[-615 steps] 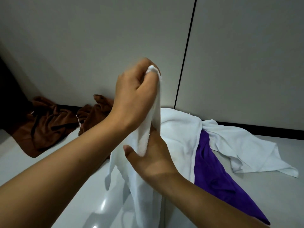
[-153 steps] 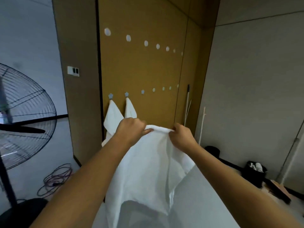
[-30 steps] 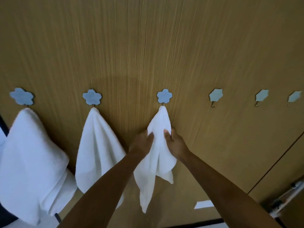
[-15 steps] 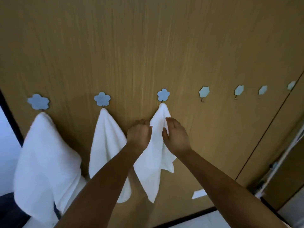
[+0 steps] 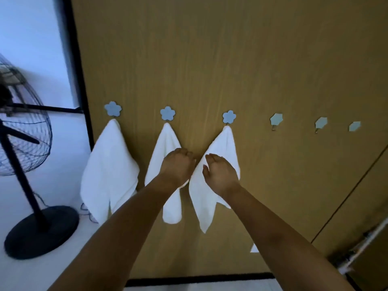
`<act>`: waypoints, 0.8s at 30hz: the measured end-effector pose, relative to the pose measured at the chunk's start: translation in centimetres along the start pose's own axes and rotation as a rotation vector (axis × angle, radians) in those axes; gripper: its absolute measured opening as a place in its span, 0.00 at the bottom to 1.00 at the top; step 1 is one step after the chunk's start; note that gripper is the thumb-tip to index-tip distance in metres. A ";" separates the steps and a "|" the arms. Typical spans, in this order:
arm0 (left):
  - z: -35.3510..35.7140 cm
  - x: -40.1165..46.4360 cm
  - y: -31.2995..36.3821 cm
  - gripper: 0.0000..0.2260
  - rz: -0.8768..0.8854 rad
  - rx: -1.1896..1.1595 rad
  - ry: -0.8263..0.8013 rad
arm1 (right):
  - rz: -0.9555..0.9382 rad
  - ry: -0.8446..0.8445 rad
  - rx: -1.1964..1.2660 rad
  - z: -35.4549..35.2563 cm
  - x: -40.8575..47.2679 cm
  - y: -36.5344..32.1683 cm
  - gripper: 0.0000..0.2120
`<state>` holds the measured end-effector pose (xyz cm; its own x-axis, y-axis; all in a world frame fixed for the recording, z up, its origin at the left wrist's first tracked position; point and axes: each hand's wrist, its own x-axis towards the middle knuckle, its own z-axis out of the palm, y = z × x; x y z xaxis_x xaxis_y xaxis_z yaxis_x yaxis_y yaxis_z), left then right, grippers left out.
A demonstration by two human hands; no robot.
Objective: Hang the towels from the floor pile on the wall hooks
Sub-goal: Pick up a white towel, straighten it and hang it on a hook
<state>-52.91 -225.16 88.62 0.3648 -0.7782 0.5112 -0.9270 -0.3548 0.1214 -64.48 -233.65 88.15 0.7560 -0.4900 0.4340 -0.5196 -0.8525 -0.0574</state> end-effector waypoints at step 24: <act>-26.7 -37.5 -13.5 0.17 -0.775 0.462 -0.050 | -0.745 -0.065 0.334 -8.5 -14.4 -39.1 0.15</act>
<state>-56.39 -177.34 90.51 0.8857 -0.2522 0.3897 -0.2966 -0.9533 0.0571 -58.44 -191.76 91.80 0.8829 0.2255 0.4118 0.2664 -0.9629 -0.0438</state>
